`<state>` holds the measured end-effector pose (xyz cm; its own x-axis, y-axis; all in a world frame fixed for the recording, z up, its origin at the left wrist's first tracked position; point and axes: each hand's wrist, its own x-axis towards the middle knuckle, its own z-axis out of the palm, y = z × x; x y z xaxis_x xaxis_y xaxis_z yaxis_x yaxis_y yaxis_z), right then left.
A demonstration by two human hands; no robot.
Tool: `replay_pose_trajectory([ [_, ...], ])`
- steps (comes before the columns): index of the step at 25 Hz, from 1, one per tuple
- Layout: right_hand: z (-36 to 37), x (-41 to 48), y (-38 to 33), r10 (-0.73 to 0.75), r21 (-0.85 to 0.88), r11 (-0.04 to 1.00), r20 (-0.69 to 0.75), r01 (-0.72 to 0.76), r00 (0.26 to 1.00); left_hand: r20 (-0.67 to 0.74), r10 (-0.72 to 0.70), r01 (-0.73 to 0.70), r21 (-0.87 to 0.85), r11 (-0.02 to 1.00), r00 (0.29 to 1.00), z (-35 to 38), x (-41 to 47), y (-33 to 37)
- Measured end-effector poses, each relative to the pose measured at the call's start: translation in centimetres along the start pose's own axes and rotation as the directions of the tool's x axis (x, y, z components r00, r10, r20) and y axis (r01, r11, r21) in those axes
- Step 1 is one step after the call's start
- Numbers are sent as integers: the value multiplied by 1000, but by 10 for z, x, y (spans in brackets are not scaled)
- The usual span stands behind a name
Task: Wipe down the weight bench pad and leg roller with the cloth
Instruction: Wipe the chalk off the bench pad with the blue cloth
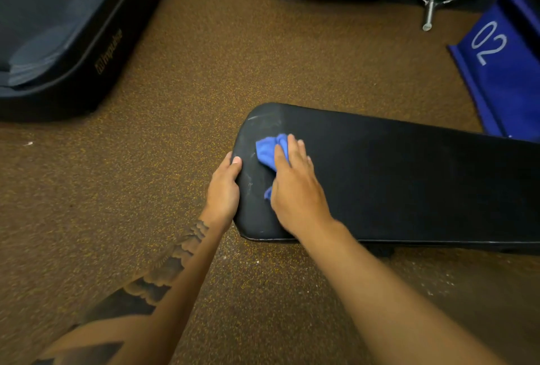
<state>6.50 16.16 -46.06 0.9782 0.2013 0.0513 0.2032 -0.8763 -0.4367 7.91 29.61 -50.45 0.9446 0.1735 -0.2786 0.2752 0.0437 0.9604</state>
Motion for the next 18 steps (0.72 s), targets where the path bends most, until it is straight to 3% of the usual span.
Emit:
replay_pose_trajectory([
  [4,-5,-30,12,3,-32,999,7,-3,1000,-28,-24,24,15,1000,999,0,1,-2],
  [10,-14,70,39,145,-68,986,-64,-150,987,-48,-12,13,29,999,999,0,7,-8],
  [15,-8,120,24,138,-38,990,-35,-139,990,-25,-29,29,-12,1000,999,-1,7,-9],
  [18,-5,100,13,-6,-17,1000,40,7,999,-31,-9,9,11,1000,999,-1,9,-10],
])
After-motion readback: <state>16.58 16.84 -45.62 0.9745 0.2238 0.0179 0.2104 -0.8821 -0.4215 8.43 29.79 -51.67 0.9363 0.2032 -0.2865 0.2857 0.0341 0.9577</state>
